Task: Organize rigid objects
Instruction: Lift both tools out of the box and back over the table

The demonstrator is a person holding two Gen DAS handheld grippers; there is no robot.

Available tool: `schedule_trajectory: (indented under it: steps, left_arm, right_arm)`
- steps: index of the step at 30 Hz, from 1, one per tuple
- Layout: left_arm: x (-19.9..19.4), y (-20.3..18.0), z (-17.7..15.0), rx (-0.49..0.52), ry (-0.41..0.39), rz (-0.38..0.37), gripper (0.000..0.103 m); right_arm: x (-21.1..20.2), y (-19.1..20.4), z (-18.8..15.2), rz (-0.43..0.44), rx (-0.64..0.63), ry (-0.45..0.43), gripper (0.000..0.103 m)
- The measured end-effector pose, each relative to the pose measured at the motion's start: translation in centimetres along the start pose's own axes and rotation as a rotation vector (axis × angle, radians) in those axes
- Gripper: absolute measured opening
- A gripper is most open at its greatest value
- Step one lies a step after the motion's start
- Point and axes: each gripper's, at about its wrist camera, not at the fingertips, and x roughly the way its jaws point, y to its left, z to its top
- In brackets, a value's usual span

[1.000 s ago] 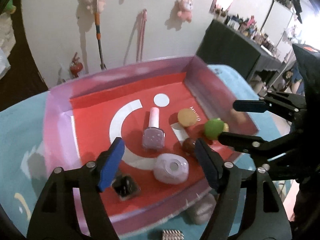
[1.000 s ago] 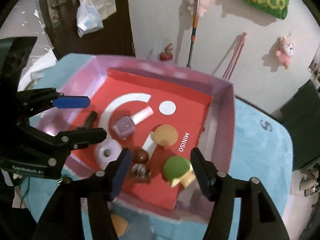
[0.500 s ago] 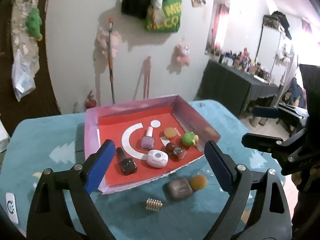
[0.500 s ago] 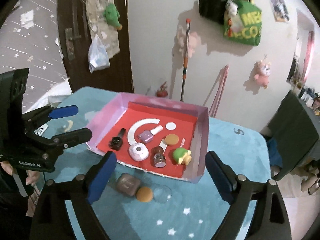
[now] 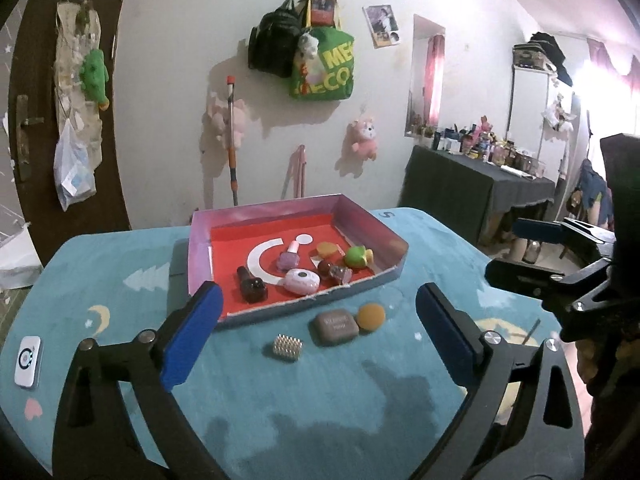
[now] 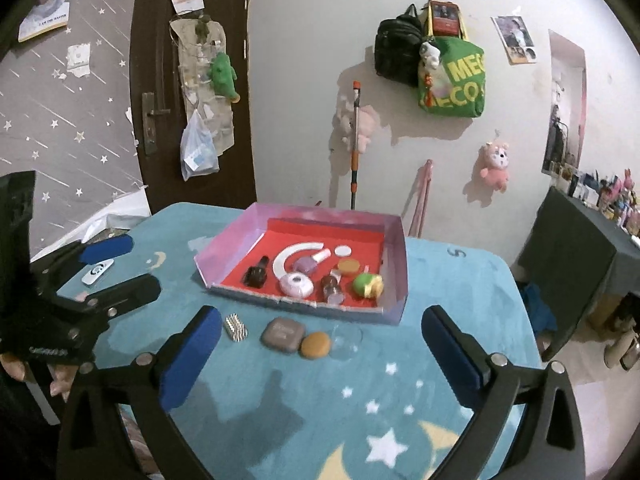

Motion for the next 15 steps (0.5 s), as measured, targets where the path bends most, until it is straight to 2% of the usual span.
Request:
schedule_trajectory:
  steps: [8, 11, 15]
  left_arm:
    - [0.3, -0.4, -3.4, -0.054, -0.004, -0.016, 0.099]
    - [1.1, -0.5, -4.8, -0.073, 0.022, -0.019, 0.099]
    - [2.0, -0.5, -6.9, -0.093, 0.033, 0.014, 0.099]
  right_arm:
    - [0.4, 0.7, -4.8, -0.035, 0.031, -0.01, 0.103]
    - [0.8, 0.7, -6.4, -0.055, 0.042, -0.02, 0.103]
    - [1.5, 0.1, -8.4, -0.065, 0.086, -0.02, 0.103]
